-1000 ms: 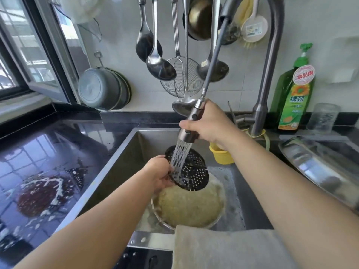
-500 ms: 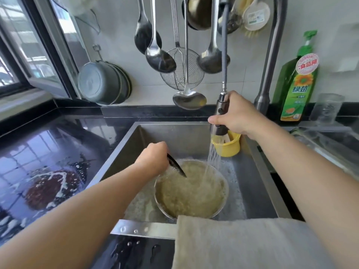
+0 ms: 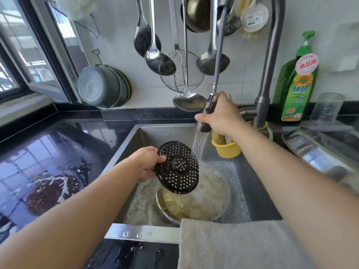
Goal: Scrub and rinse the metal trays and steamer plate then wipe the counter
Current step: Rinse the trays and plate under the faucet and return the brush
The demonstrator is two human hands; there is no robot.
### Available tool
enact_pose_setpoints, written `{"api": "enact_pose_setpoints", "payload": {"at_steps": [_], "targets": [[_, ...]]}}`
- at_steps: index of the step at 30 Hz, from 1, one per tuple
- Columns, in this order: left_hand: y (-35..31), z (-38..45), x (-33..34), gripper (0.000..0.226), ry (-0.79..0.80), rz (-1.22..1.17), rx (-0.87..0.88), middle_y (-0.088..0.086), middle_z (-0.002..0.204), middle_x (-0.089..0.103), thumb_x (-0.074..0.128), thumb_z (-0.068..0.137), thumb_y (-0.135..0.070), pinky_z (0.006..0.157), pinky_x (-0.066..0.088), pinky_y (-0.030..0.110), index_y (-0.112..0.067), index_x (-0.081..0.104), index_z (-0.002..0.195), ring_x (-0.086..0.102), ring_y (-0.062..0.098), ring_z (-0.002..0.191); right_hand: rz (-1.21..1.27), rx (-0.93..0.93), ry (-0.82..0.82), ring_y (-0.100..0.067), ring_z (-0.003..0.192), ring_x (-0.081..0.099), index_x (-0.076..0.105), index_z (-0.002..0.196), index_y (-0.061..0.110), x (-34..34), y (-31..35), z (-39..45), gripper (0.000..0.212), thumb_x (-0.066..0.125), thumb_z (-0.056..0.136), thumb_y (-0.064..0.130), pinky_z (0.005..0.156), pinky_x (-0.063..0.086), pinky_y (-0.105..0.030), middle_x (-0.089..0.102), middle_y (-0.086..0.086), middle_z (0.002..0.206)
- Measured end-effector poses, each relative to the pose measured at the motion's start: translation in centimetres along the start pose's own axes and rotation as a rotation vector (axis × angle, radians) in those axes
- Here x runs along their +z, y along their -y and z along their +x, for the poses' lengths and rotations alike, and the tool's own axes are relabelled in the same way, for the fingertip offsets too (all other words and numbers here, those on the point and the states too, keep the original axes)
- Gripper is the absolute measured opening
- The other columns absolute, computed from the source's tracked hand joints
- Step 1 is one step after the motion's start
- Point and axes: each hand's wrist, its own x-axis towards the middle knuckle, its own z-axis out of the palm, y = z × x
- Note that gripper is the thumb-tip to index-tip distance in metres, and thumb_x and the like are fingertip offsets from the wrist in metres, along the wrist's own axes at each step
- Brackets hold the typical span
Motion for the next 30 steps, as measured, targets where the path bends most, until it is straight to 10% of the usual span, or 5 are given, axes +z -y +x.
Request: {"api": "enact_pose_setpoints", "payload": {"at_steps": [13,19,24,30], "targets": [[1.1,0.5,2.8,0.038,-0.05,-0.215,0.053,0.011,0.113,0.073,0.044,0.104,0.008,0.069,0.06,0.043,-0.017,0.067,0.121,0.07,0.028,0.1,0.265,-0.026,0.217,-0.022,0.099,0.07,0.055,0.112,0.027,0.3,0.4,-0.5,0.062,0.091,0.061,0.034,0.086,0.059,-0.051,0.07,-0.002,0.103],[1.0,-0.2,3.0,0.025,-0.127,-0.24,0.044,0.011,0.115,0.069,0.046,0.108,-0.004,0.088,0.06,0.051,-0.016,0.064,0.12,0.069,0.031,0.105,-0.138,-0.028,0.012,-0.022,0.096,0.055,0.044,0.115,0.021,-2.2,-1.5,-0.5,0.053,0.083,0.082,0.034,0.078,0.041,-0.033,0.057,0.001,0.109],[0.9,-0.9,3.2,0.028,-0.088,-0.221,0.012,0.016,0.117,0.071,0.046,0.107,0.0,0.074,0.06,0.046,-0.009,0.061,0.129,0.071,0.032,0.1,0.024,-0.071,0.003,-0.018,0.088,0.056,0.046,0.109,0.02,1.0,-0.4,0.6,0.051,0.084,0.08,0.036,0.063,0.037,-0.026,0.058,0.005,0.098],[0.7,-1.2,3.6,0.028,-0.076,-0.192,-0.005,0.016,0.109,0.073,0.04,0.108,0.003,0.067,0.057,0.043,-0.005,0.062,0.123,0.071,0.028,0.092,0.184,-0.149,0.077,-0.013,0.093,0.06,0.05,0.119,0.021,2.7,0.5,-0.2,0.055,0.085,0.078,0.034,0.079,0.047,-0.03,0.061,0.008,0.101]]}}
